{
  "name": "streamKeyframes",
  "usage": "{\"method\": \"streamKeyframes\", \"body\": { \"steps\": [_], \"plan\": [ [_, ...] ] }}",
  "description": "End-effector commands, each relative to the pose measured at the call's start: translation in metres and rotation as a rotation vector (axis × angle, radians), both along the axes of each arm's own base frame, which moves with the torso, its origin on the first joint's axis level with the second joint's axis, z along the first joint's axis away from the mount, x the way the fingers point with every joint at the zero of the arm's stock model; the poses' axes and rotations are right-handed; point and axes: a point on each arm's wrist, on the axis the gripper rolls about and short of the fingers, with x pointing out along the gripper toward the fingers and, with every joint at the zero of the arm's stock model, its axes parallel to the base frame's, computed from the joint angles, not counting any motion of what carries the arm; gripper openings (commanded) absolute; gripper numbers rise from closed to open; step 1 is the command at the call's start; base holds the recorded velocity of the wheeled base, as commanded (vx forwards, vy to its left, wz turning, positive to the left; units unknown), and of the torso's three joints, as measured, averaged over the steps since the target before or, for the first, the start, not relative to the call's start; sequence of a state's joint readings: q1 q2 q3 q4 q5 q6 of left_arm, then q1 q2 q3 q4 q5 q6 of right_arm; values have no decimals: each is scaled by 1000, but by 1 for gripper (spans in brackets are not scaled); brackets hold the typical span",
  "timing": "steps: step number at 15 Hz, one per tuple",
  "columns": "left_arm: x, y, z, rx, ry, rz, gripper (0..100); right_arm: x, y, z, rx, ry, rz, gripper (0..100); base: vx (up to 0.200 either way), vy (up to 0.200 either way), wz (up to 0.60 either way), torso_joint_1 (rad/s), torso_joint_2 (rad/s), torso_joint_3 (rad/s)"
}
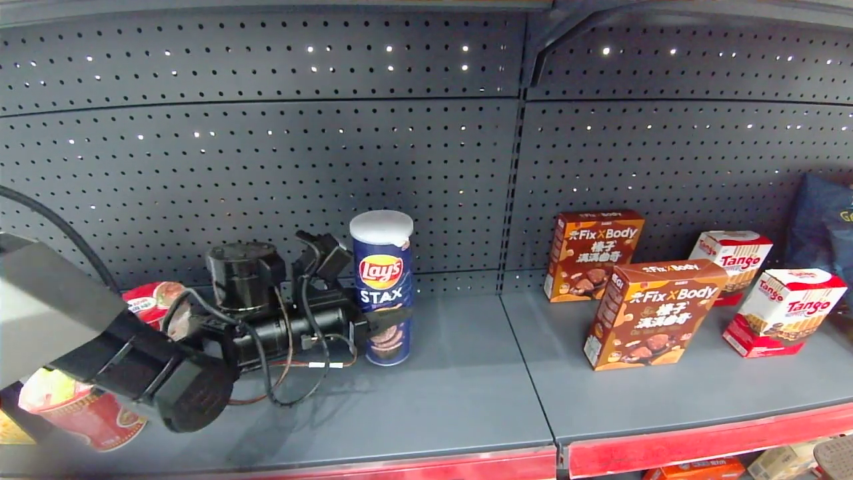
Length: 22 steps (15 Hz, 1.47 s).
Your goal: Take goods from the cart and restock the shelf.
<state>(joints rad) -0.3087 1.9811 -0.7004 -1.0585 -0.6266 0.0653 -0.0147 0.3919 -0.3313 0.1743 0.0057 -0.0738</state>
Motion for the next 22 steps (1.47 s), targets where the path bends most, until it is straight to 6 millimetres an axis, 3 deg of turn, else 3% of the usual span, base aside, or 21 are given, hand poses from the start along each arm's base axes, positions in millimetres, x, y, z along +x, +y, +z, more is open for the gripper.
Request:
{"method": "streamKeyframes", "body": {
  "steps": [1, 5, 10, 22],
  "plan": [
    [-37, 8, 12, -3, -39, 51, 0, 0, 0, 0, -1, 0, -6, 0, 0, 0, 0, 0, 0, 0],
    [-68, 7, 9, -77, -51, 175, 0, -1, 0, 0, -1, -2, -28, 0, 0, 0, 0, 0, 0, 0],
    [-89, 9, -4, -80, -2, 182, 0, -1, 0, -2, -5, 1, -44, 0, 0, 0, 0, 0, 0, 0],
    [-86, 7, -26, -52, 86, 185, 0, -1, -1, -2, -9, 2, -50, 0, 0, 0, 0, 0, 0, 0]
  ]
}}
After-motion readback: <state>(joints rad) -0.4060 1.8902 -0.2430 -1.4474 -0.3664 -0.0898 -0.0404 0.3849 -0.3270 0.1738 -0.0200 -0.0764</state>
